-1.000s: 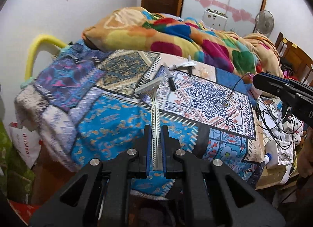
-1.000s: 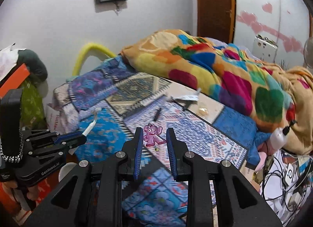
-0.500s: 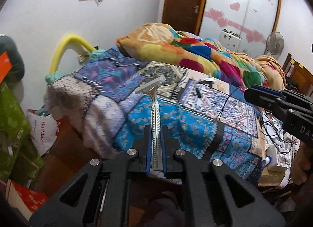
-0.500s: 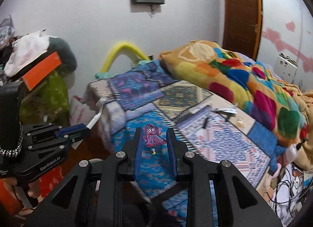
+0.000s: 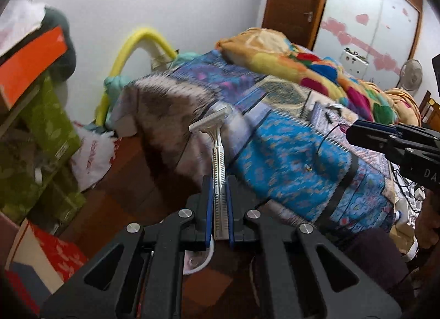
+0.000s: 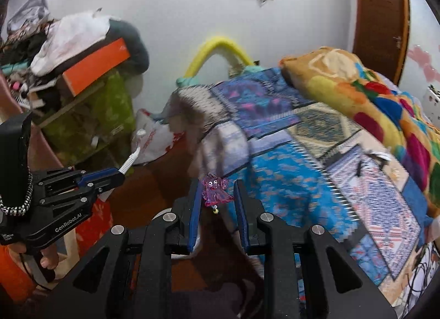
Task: Collect trash
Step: 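Carry the figurine and razor down over the white bucket, then open both tools to drop the figurine and razor into the bucket, then move both open tools back up to the items on the bed, then grasp the plastic bag with ring using the right tool while the left tool grasps a pen, then carry the plastic bag and pen down over the white bucket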
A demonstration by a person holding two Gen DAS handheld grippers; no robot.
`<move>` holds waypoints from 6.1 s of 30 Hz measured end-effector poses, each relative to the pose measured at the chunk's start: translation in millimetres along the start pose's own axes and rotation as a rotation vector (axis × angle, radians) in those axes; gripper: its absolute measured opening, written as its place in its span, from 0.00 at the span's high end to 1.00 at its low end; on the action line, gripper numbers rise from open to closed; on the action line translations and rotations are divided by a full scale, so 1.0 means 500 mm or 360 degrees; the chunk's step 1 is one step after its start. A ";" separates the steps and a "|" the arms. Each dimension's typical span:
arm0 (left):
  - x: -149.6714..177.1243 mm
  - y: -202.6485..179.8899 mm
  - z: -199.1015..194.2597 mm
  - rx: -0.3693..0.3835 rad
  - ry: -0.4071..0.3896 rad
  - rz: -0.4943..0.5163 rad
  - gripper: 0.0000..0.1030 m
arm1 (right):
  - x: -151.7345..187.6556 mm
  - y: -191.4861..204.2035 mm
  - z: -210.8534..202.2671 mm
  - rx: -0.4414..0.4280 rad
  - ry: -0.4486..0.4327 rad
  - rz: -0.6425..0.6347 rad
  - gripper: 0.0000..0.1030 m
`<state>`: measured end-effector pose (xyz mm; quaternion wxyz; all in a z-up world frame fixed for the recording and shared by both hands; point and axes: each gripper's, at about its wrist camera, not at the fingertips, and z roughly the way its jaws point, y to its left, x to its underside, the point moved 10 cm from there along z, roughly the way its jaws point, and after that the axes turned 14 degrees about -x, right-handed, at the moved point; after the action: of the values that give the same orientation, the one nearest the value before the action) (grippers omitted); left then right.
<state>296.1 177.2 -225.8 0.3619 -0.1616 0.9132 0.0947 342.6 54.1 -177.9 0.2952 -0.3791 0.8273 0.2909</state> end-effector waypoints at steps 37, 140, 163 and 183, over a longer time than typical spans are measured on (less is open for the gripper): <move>0.269 0.156 0.335 -0.0037 0.0719 -0.0261 0.88 | 0.160 0.130 0.423 -0.0277 0.0769 0.0036 0.72; -0.220 -0.838 0.452 0.0243 0.0088 0.0560 0.86 | 0.095 -0.876 -0.057 0.0570 -0.0066 0.0838 0.72; -0.223 -0.715 0.229 0.0312 0.0041 0.0462 0.87 | 0.035 -0.669 -0.201 0.0536 -0.0184 0.0656 0.73; -0.126 -0.452 0.012 0.0249 -0.0077 0.0258 0.87 | -0.006 -0.342 -0.256 0.0372 -0.0318 0.0396 0.73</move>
<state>425.3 -17.1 -199.1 0.3864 -0.0561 0.9189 0.0560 446.5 -127.5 -136.0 0.3797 -0.2063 0.8626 0.2632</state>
